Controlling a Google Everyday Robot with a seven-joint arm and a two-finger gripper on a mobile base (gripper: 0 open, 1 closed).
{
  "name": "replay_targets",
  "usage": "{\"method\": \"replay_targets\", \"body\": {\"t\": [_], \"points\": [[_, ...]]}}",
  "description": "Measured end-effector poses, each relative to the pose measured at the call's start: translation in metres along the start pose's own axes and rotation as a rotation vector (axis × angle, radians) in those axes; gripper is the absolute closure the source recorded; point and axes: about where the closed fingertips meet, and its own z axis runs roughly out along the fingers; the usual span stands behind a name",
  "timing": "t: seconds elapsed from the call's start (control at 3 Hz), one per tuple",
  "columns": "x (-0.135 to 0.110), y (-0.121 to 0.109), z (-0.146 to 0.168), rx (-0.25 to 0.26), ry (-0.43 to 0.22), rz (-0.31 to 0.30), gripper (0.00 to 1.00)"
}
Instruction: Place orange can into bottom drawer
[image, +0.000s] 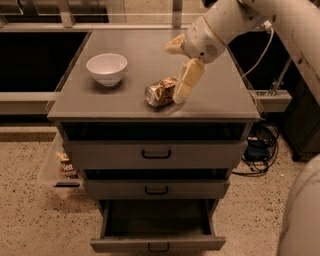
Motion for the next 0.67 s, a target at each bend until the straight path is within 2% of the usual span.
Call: {"method": "replay_targets", "body": {"t": [0.33,0.67], "points": [[0.023,0.014,0.010,-0.001,0.004,0.066,0.00],[0.038,0.013,0.022,0.011,-0.009,0.077,0.00]]}}
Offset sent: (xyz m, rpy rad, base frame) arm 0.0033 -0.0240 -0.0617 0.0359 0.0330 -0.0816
